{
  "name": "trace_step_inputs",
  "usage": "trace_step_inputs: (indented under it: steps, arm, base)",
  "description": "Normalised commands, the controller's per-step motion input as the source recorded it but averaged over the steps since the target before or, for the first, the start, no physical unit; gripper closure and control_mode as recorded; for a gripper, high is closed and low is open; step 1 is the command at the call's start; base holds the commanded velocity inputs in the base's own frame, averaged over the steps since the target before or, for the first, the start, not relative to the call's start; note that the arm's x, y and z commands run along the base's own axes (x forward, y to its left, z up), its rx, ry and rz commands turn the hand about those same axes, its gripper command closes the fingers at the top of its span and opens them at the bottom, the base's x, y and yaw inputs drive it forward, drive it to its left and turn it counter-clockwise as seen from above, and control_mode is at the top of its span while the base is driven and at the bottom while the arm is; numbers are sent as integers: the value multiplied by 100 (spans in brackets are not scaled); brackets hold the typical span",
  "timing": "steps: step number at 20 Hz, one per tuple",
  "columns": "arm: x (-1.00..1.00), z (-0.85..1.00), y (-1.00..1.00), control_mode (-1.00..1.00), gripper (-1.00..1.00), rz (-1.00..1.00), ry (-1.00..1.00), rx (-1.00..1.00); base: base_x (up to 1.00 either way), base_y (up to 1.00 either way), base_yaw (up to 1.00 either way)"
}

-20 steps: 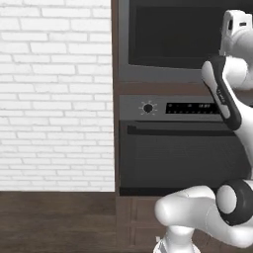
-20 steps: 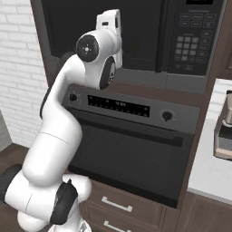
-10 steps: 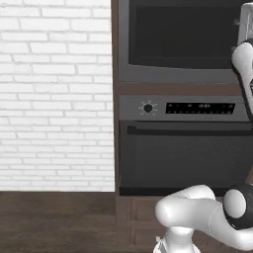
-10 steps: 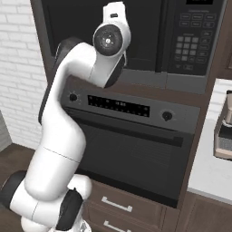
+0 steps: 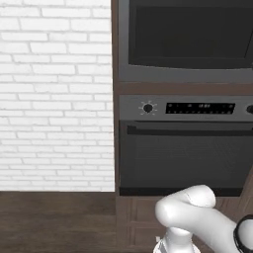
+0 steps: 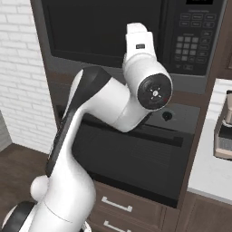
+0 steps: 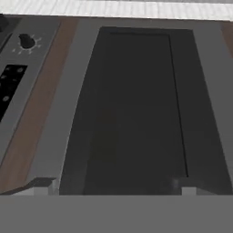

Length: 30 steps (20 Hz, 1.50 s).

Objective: Pick the squash from the sink and place it in the bowl. Then pick the bowl and place it in the microwave. Then close the microwave door and press the start button.

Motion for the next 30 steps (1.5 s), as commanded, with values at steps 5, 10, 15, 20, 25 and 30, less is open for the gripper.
trace_step_inputs:
  steps: [5,10,15,20,25,30]
  arm:
    - [12,-17,-96,-100,100,0,-3,9]
    - [50,-4,-99,-100,100,0,0,14]
    - [19,-10,-71,-100,100,0,0,6]
    - [41,-34,-17,-100,100,-3,0,0]
    - [37,-29,0,-100,100,-4,-1,0]
    - [59,-12,-1,-100,100,-9,0,0]
  base:
    - [0,0,0]
    - [0,0,0]
    - [0,0,0]
    - [0,0,0]
    - [0,0,0]
    - [0,0,0]
